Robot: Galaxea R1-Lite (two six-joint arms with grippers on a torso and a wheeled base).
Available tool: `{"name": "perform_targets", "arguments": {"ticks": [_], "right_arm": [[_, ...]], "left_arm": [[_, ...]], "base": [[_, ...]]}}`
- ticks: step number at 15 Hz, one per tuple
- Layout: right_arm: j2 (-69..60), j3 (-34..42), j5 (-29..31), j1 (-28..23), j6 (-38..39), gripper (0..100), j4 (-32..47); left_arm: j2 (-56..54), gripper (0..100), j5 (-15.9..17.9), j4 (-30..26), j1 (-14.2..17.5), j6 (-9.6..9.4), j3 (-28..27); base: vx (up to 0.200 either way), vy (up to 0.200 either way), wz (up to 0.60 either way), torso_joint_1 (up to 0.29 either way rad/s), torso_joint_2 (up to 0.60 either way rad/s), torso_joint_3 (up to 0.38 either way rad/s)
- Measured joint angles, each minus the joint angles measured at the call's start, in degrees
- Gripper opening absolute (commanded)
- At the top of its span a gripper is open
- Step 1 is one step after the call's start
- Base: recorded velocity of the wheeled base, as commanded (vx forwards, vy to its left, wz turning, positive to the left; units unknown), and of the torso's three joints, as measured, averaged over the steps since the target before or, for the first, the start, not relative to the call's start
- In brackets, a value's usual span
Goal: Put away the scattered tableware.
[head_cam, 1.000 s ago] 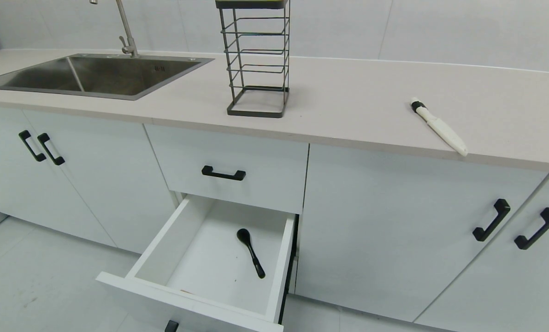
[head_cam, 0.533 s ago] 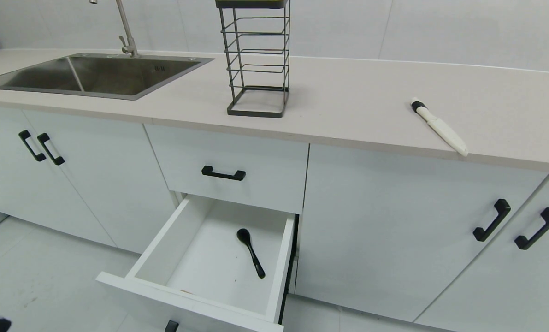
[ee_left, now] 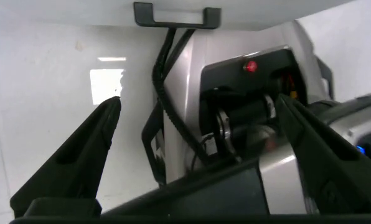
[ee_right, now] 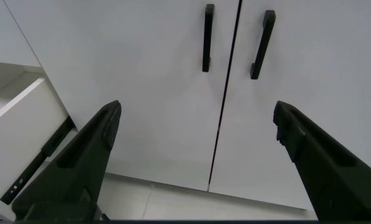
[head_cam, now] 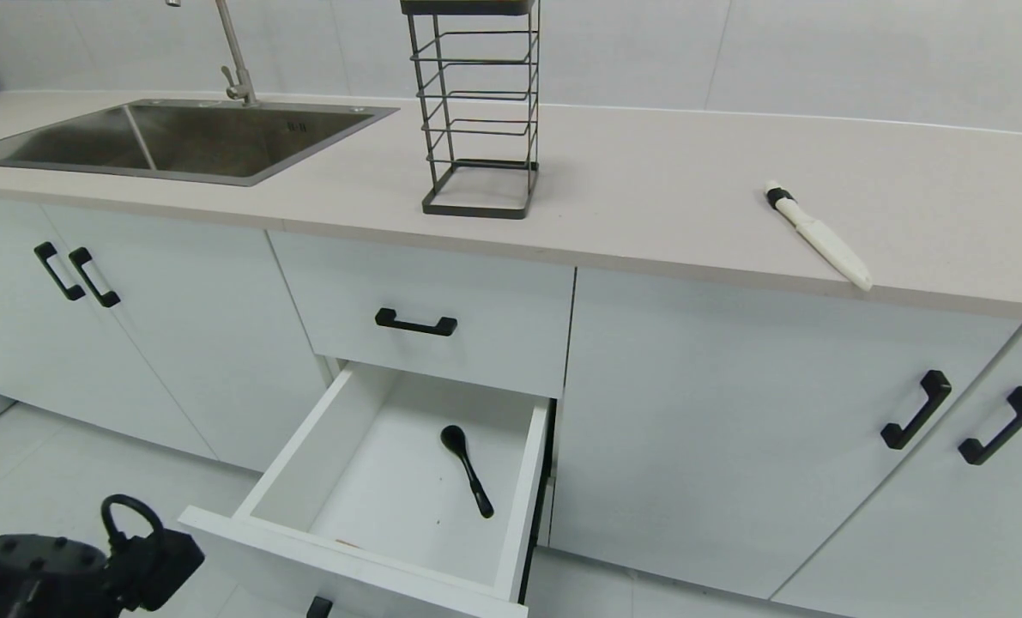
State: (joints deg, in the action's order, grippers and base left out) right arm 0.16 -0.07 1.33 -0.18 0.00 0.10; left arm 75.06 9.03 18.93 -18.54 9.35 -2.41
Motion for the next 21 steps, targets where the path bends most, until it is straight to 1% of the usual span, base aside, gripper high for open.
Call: {"name": "perform_targets", "arguments": {"ticks": [4,5,10,18,21], "right_arm": [[0.0,0.0,0.0,0.0,0.0,100,0.0],[0.0,0.0,0.0,0.0,0.0,100,0.0],[0.0,0.0,0.0,0.0,0.0,100,0.0],[0.0,0.0,0.0,0.0,0.0,100,0.0],[0.0,0.0,0.0,0.0,0.0,100,0.0]], "left_arm": [[15.5,100,-5.5,19.0,-0.6,-0.13,0.3],[18.3,100,-6.7,21.9,-1.1,-0.18,0.5],[23.7,100,-7.0,22.6,-2.0,-0.16,-0.6],[24.9,100,-6.9,23.0,-2.0,-0.24,-3.1],[26.1,100,-6.9,25.1,-2.1,-0.33,-3.4]], "base": [[0.000,0.000,0.00,0.000,0.00,0.000],[0.000,0.000,0.00,0.000,0.00,0.000],[0.000,0.000,0.00,0.000,0.00,0.000],[0.000,0.000,0.00,0.000,0.00,0.000],[0.000,0.000,0.00,0.000,0.00,0.000]]}}
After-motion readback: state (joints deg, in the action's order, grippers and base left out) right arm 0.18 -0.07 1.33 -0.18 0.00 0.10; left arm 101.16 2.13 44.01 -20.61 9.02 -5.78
